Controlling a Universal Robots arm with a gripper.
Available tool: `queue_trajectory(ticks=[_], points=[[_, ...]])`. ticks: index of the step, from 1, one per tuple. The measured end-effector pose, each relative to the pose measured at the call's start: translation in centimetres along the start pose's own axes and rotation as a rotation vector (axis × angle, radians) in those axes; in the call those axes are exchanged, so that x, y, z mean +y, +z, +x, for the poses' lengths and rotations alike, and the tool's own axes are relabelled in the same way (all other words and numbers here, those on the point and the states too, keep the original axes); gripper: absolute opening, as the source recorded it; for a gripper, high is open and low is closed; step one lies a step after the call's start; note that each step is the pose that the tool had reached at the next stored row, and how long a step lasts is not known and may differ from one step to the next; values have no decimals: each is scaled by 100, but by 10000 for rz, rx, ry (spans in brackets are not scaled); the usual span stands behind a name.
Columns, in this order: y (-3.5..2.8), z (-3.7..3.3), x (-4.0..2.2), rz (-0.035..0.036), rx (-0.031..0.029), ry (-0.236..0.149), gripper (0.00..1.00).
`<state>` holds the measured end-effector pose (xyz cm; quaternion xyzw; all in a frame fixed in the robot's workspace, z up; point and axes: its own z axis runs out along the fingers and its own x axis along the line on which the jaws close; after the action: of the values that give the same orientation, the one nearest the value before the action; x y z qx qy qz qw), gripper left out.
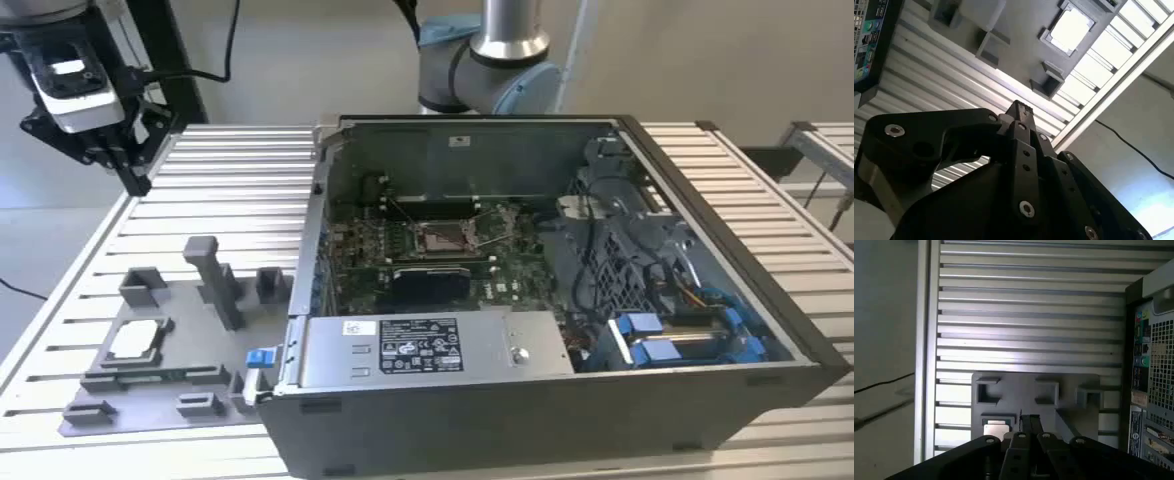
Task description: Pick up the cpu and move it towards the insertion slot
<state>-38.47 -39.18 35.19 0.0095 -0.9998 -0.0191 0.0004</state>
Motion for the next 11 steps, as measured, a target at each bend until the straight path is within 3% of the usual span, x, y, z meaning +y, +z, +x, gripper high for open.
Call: queue_trajectory(ticks=[11], points=[[0, 0, 0, 0, 0, -1, 0]])
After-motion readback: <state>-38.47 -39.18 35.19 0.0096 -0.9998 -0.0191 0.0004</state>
